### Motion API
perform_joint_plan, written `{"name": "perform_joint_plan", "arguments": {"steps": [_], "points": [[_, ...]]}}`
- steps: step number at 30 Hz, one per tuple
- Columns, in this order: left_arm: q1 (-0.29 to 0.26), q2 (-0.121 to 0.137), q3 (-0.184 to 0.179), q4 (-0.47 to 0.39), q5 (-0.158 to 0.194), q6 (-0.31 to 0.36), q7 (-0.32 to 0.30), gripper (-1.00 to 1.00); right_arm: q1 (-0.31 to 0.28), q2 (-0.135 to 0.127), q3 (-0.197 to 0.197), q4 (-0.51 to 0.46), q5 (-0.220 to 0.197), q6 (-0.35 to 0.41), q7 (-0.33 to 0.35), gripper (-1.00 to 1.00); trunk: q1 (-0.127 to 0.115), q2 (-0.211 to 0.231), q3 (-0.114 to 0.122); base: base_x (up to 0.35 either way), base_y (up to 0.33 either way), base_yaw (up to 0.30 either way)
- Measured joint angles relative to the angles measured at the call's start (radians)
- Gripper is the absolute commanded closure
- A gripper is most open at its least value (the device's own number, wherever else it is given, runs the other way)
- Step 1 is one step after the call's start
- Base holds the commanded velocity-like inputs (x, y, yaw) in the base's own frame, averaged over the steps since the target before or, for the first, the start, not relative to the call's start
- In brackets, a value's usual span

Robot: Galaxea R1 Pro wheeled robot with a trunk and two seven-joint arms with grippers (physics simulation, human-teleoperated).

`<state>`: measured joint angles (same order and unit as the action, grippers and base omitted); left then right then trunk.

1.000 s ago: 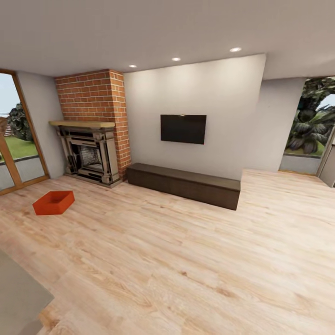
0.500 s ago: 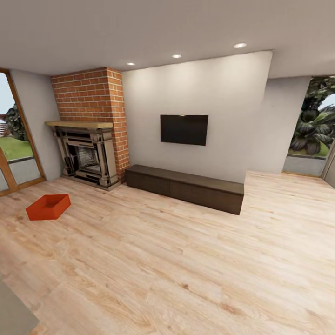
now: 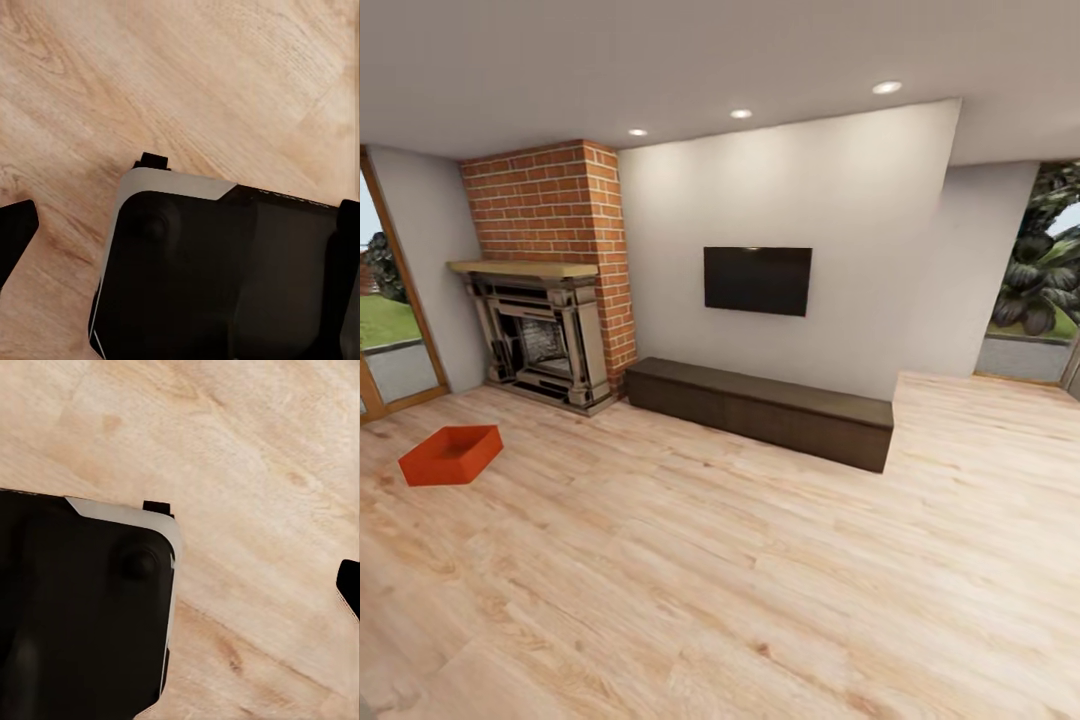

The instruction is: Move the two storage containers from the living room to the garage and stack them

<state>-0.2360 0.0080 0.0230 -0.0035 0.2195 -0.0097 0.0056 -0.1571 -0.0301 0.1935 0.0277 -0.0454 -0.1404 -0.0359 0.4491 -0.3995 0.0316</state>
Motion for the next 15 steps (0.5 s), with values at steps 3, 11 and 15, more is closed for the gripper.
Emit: {"name": "perform_joint_plan", "arguments": {"steps": [3, 11, 15], "points": [[0.000, 0.000, 0.000, 0.000, 0.000, 0.000, 0.000, -1.00, 0.000, 0.001, 0.001, 0.000, 0.000, 0.000, 0.000, -1.00, 0.000, 0.000, 0.000, 0.329, 0.000, 0.000], [0.000, 0.000, 0.000, 0.000, 0.000, 0.000, 0.000, -1.00, 0.000, -0.003, 0.003, 0.000, 0.001, -0.004, 0.002, -1.00, 0.000, 0.000, 0.000, 0.329, 0.000, 0.117], [0.000, 0.000, 0.000, 0.000, 0.000, 0.000, 0.000, -1.00, 0.000, -0.004, 0.004, 0.000, 0.001, -0.005, 0.003, -1.00, 0.000, 0.000, 0.000, 0.329, 0.000, 0.262]]}}
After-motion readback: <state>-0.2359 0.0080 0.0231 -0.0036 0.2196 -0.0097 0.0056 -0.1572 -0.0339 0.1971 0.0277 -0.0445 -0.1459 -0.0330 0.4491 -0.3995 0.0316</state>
